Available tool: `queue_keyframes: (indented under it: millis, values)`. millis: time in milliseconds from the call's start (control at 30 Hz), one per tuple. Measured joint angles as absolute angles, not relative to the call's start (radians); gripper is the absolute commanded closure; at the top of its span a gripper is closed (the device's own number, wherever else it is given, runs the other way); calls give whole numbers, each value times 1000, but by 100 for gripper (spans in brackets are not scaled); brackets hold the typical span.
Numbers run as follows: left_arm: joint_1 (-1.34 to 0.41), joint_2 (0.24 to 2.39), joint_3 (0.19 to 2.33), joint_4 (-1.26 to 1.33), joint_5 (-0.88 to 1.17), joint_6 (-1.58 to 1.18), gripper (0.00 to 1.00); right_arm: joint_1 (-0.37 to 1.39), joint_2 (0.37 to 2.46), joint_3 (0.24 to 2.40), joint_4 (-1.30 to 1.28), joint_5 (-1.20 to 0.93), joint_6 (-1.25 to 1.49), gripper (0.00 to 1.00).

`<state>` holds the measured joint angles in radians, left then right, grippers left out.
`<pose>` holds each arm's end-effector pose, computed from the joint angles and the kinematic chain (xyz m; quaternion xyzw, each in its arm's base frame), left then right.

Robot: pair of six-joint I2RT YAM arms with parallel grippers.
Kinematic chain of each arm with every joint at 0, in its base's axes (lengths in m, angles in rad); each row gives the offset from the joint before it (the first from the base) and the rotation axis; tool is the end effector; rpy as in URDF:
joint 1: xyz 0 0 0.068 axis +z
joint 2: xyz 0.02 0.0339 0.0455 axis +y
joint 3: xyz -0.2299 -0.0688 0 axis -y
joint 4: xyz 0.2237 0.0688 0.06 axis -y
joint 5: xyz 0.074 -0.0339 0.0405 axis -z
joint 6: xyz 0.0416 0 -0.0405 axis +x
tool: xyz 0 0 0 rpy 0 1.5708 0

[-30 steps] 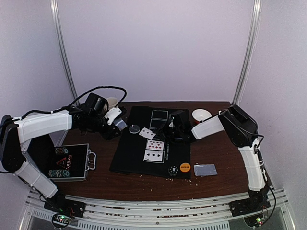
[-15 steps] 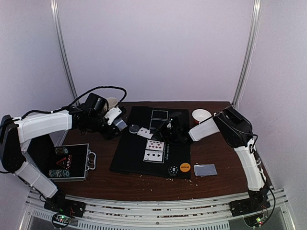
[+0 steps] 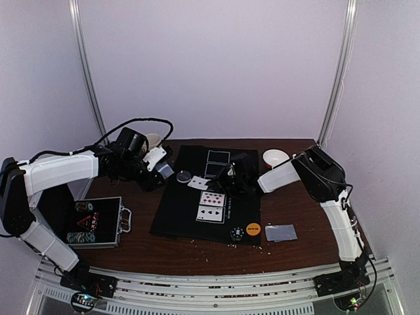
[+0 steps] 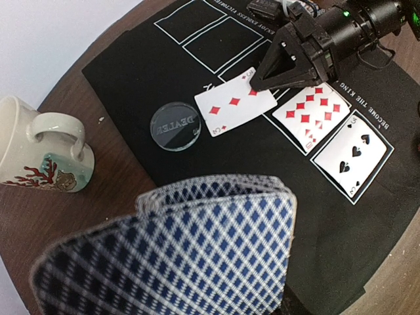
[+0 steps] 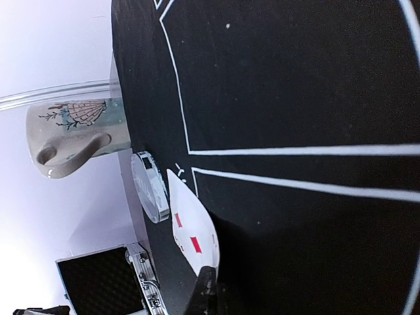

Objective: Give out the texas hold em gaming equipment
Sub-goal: Adjust the poker card in the community card area.

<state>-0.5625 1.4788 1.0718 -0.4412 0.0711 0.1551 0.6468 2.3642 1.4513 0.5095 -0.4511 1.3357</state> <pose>0.2560 -0.1649 0.2223 0.3400 0.8709 -0.1040 0.3392 0.3646 0.2981 0.0907 0.1586 0.8071 0.5516 0.1380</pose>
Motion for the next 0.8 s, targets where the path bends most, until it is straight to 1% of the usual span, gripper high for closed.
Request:
queue_keyframes:
  millis: [233,333,467,600,800]
  values:
    - [-562,1479,1072,-442,71,155,57,580,2239,1458,231,-463,1099,100]
    - [-562,1479,1072,-442,72,155,57,543,2229,1533,75,-470,976,100]
    - [-562,1479,1072,-442,72,155,57,515,2269,1682,-128,-477,831,100]
    - [-562,1479,1072,-442,72,155,57,522,2305,1747,-228,-490,756,100]
    - [-562,1479,1072,-442,72,155,57,540,2341,1755,-286,-501,729,100]
